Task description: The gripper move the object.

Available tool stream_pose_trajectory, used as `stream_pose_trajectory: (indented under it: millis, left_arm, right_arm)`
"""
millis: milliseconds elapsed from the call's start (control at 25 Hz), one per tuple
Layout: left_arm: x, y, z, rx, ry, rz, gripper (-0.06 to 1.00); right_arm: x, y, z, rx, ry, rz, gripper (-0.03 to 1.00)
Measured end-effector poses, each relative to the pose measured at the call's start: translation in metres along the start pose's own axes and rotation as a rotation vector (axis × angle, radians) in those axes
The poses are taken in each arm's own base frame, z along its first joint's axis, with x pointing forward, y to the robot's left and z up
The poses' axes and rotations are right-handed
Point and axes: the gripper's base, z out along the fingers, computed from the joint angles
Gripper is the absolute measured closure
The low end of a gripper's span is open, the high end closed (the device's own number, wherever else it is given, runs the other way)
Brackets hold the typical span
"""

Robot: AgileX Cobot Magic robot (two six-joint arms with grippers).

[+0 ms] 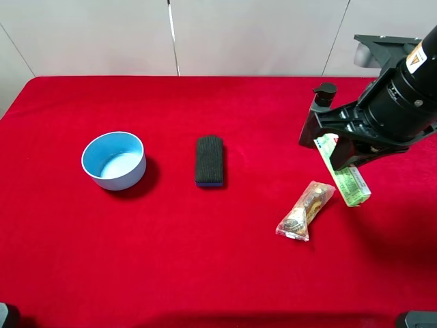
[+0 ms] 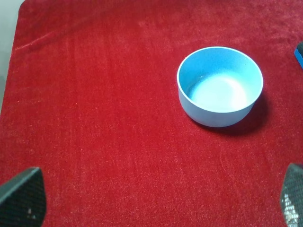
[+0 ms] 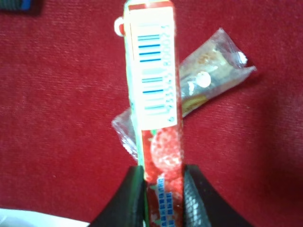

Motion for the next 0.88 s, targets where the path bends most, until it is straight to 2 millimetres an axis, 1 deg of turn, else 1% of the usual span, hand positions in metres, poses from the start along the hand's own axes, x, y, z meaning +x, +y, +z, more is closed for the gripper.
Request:
stream_pose_trajectory:
  millis: [160, 280, 560, 760, 880]
  left_arm:
    - [0.0, 0.0, 0.0, 0.0, 0.0, 0.0, -0.05]
    - [0.0, 0.0, 0.0, 0.0, 0.0, 0.0, -0.05]
    - [0.0, 0.0, 0.0, 0.0, 0.0, 0.0, -0.05]
    - [0.0, 0.0, 0.0, 0.0, 0.0, 0.0, -0.05]
    - [0.0, 0.0, 0.0, 0.0, 0.0, 0.0, -0.05]
  right_arm:
    - [-0.001, 0.001, 0.0, -0.005, -0.009, 0.0, 0.85]
    - [-0.006, 0.004, 0.003, -0.004, 0.004, 0.005, 0.85]
    - [-0.04, 0.02, 0.015, -0.003, 0.035, -0.042, 0.85]
    - [-0.06, 0.042, 0.026, 0.008, 0.045, -0.106, 0.85]
    - [-0.076, 0.052, 0.033, 0.007, 0.042, -0.121, 0.85]
